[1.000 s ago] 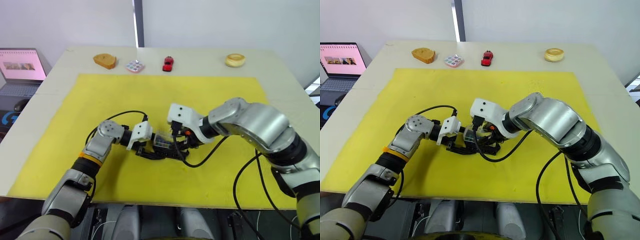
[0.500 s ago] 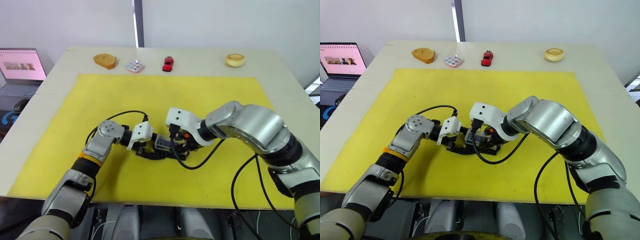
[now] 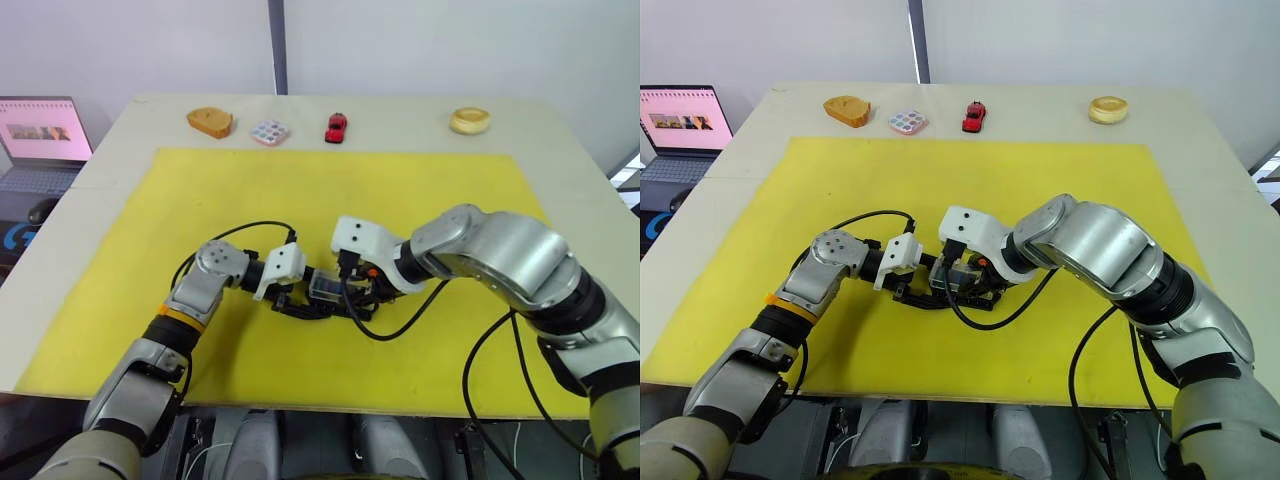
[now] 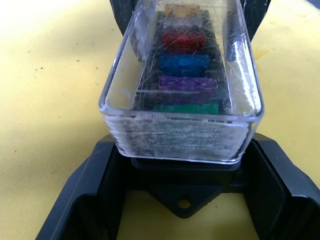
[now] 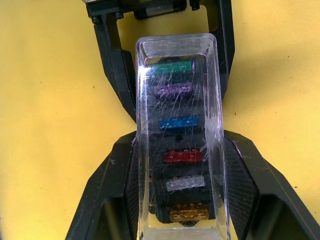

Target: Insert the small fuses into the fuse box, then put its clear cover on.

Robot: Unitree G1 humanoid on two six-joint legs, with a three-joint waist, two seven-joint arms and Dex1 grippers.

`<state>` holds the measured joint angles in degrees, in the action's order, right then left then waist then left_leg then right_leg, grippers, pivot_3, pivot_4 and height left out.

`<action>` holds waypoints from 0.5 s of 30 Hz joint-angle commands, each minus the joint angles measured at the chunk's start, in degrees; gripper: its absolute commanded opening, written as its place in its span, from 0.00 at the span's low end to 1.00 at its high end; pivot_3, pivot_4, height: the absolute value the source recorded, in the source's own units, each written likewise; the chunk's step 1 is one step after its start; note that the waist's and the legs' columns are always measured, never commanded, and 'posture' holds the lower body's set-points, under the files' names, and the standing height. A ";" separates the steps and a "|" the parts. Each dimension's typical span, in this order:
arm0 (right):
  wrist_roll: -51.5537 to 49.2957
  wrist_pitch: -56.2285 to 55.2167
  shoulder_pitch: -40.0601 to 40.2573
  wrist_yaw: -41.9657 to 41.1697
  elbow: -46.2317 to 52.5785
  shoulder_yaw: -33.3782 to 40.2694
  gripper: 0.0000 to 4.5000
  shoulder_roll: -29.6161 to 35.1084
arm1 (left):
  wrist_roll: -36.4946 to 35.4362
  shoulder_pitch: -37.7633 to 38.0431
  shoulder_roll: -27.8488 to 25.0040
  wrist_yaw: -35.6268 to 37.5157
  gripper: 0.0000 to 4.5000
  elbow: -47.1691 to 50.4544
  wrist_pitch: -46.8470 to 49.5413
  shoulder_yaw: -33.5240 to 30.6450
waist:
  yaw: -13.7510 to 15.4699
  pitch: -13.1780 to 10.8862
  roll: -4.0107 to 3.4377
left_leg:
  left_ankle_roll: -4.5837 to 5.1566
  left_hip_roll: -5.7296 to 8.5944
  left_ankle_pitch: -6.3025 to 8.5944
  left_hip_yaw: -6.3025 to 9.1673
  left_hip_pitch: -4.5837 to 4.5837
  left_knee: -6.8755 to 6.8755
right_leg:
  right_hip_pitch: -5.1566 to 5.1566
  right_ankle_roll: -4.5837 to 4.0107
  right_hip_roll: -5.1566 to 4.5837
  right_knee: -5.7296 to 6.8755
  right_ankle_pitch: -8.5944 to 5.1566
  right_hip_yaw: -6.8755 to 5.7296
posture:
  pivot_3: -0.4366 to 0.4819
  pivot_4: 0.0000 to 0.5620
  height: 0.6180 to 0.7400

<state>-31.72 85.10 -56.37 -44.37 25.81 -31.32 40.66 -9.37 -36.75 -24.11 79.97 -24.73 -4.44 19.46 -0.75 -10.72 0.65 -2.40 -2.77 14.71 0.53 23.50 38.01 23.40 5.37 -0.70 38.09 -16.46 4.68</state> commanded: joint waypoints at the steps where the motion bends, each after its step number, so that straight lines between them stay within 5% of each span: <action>1: -0.20 -0.51 0.44 -0.37 1.62 -1.37 0.37 1.20 | 2.19 0.57 0.52 -0.32 0.57 -0.31 0.20 1.40 | 0.03 0.00 0.00 | 0.00 0.00 0.00 0.00 0.00 0.00 | 0.00 0.00 0.00 0.00 0.00 0.00 | 0.48 0.27 1.00; 15: 0.09 -2.74 0.22 -0.67 2.00 -1.90 0.37 2.36 | 2.17 0.90 0.49 -0.37 0.57 -0.07 0.12 1.37 | 0.04 0.00 0.00 | 0.00 0.00 0.00 0.00 0.00 0.00 | 0.00 -0.02 -0.01 -0.02 -0.01 0.00 | 0.48 0.27 1.00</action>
<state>-31.62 82.51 -56.18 -44.47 26.88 -32.87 42.41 -9.32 -36.71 -24.07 79.90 -24.63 -4.43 19.44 -0.72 -10.72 0.65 -2.40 -2.77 14.71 0.53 23.50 38.01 23.40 5.35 -0.71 38.07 -16.48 4.67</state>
